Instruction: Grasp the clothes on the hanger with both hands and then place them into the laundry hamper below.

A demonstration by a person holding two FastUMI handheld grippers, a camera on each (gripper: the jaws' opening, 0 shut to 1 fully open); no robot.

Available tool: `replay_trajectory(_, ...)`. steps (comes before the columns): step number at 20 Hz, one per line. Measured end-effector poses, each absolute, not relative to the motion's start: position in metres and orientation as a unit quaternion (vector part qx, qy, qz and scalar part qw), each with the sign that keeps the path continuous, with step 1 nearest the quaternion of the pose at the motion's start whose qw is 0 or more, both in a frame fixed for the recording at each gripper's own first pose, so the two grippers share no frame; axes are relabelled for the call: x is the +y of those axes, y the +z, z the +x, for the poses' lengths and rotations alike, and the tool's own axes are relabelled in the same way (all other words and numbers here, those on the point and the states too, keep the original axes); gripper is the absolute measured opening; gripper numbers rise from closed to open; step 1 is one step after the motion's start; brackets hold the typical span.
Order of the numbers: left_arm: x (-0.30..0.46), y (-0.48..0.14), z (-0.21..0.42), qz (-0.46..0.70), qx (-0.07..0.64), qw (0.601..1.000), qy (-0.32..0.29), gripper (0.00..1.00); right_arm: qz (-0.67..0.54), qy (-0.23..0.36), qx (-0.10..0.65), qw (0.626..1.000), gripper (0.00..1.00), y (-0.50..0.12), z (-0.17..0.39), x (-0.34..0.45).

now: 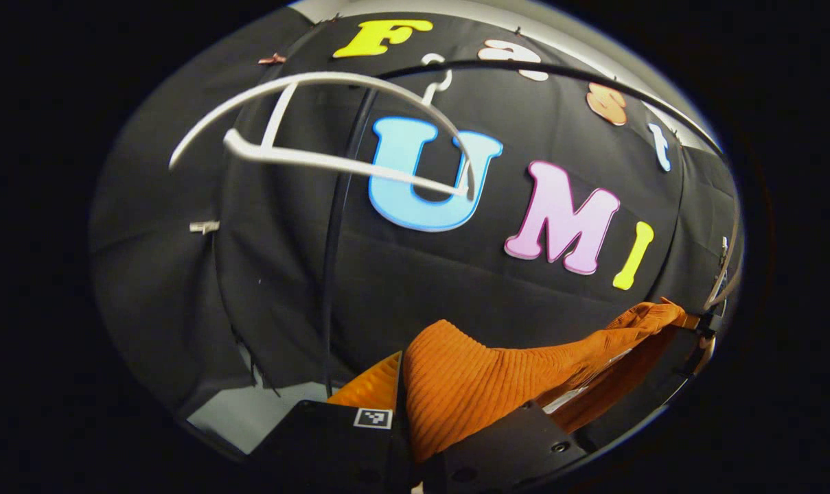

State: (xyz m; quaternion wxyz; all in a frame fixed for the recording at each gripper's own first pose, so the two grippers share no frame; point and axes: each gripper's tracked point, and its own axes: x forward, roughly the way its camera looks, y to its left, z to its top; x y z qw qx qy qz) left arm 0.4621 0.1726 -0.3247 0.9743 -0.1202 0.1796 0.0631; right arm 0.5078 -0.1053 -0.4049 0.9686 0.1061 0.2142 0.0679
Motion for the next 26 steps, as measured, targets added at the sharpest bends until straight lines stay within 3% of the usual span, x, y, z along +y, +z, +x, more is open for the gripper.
replay_trajectory(7,0.134,-0.459,0.436,-0.206,0.285,0.930,0.101,0.10,0.137,0.093,0.339,0.926,0.15,-0.522,0.438,-0.047)
replay_trajectory(11,0.057,-0.496,0.433,-0.236,0.330,0.912,0.058,0.11,0.179,0.159,0.399,0.885,0.12,-0.556,0.393,0.037)
replay_trajectory(12,0.035,-0.504,0.434,-0.239,0.342,0.908,0.043,0.12,0.188,0.173,0.412,0.875,0.16,-0.561,0.383,0.057)
replay_trajectory(15,-0.025,-0.524,0.435,-0.254,0.371,0.893,0.003,0.12,0.188,0.208,0.441,0.853,0.15,-0.580,0.352,0.098)
replay_trajectory(19,-0.045,-0.546,0.436,-0.218,0.407,0.887,0.010,0.13,0.141,0.184,0.479,0.847,0.15,-0.612,0.340,0.089)
replay_trajectory(20,-0.047,-0.551,0.436,-0.215,0.414,0.884,0.013,0.27,0.128,0.177,0.488,0.845,0.21,-0.623,0.339,0.083)
replay_trajectory(21,-0.046,-0.553,0.434,-0.212,0.415,0.884,0.019,0.42,0.123,0.172,0.491,0.845,0.49,-0.625,0.342,0.075)
replay_trajectory(24,-0.029,-0.565,0.437,-0.182,0.417,0.889,0.037,0.84,0.124,0.150,0.490,0.850,1.00,-0.618,0.341,0.050)
replay_trajectory(25,-0.031,-0.560,0.435,-0.183,0.415,0.890,0.041,0.99,0.132,0.147,0.489,0.850,0.99,-0.618,0.343,0.049)
replay_trajectory(26,-0.029,-0.556,0.434,-0.183,0.412,0.892,0.042,0.96,0.133,0.145,0.487,0.851,0.99,-0.617,0.344,0.047)
